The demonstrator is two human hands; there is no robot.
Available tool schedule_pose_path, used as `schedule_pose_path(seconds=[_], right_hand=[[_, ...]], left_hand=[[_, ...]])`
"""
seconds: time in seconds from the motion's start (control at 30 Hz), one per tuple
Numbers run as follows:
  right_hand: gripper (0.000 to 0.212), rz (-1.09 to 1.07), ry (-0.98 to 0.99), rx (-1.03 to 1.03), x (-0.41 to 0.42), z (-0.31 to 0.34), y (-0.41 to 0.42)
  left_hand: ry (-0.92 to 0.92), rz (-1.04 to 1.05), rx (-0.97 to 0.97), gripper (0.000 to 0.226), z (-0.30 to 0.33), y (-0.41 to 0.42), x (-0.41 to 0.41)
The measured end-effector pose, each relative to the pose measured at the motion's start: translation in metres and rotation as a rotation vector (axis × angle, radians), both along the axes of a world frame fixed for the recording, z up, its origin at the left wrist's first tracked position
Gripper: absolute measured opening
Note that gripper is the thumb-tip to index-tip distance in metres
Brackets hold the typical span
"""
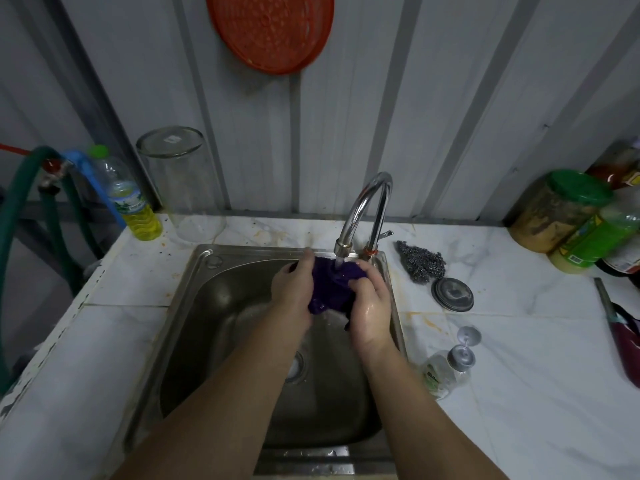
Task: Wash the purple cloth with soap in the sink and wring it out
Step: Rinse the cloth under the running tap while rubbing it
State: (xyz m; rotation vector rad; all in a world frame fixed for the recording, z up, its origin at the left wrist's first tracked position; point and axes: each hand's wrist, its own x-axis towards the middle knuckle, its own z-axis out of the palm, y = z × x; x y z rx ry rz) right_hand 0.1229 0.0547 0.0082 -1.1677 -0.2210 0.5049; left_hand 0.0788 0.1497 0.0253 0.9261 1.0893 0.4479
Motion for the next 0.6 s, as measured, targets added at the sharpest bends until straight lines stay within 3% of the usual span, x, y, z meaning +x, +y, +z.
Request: schedule_pose_path(seconds=[0.1,0.17,0.23,0.37,0.47,0.5,0.6], right_hand=[[0.015,0.002,-0.289,-0.144,-0.016,-0.004,-0.002],[0.038,0.026,-0.406,-0.266,-0.021,-0.006,-0.002],[0.041,-0.012,-0.428,-0.329,-0.017,-0.004,0.001],[0.037,-0.053,-0.291,-0.323,-0.002,-0.001,0.009],[0.033,-0.061,-0.249,-0.479,0.016,-0.002,0.018],[0.028,-0.068,-0.160,-0.505,0.023,-0.004,0.021],[0.022,0.002,0.362,-0.404,0.030,-0.005,0.026]], left_hand=[[0.015,0.013,-0.172,0.049,0.008,-0.003,0.005],[-0.015,-0.039,-0.259,0.055,0.011,-0.003,0.006],[-0.075,-0.046,-0.300,0.051,0.012,-0.005,0.006],[-0.090,-0.091,-0.191,0.031,0.002,-0.014,0.007],[-0.120,-0.132,-0.125,0.029,0.000,-0.016,0.009],[-0.130,-0.141,-0.084,0.028,0.000,-0.016,0.011],[-0.113,-0.157,0.076,0.026,0.000,-0.018,0.013]])
